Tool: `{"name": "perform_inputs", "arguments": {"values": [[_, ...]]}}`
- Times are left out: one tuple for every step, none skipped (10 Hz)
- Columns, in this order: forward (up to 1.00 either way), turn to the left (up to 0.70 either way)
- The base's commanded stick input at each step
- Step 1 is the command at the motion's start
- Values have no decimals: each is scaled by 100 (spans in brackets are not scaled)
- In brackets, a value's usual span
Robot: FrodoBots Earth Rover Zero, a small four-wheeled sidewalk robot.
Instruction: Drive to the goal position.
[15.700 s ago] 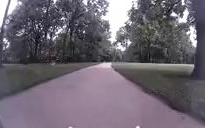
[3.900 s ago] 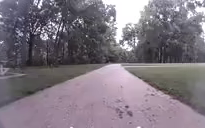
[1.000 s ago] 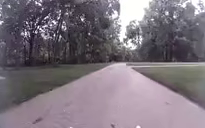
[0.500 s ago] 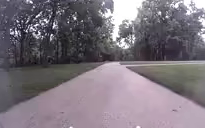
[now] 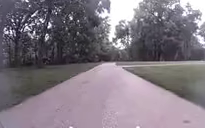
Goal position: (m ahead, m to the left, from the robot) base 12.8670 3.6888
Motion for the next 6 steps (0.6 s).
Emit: {"name": "perform_inputs", "arguments": {"values": [[70,0],[70,0],[70,0],[70,0],[70,0],[70,0]]}}
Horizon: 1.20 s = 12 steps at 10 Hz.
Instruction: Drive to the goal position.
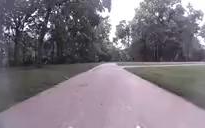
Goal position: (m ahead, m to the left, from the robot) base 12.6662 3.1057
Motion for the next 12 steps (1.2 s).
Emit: {"name": "perform_inputs", "arguments": {"values": [[70,0],[70,0],[70,0],[70,0],[70,0],[70,0],[70,0],[70,0],[70,0],[70,0],[70,0],[70,0]]}}
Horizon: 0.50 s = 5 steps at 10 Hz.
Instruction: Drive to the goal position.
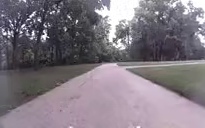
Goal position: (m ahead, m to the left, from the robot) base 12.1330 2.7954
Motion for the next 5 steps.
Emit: {"name": "perform_inputs", "arguments": {"values": [[70,0],[70,0],[70,0],[70,0],[70,0]]}}
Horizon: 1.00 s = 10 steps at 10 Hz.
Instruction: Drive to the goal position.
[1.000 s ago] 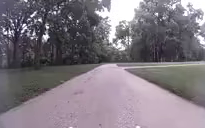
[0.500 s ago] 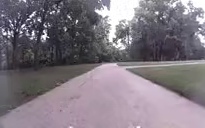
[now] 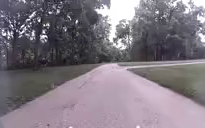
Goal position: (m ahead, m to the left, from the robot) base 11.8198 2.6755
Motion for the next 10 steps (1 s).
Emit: {"name": "perform_inputs", "arguments": {"values": [[70,0],[70,0],[70,0],[70,0],[70,0],[70,0],[70,0],[70,0],[70,0],[70,0]]}}
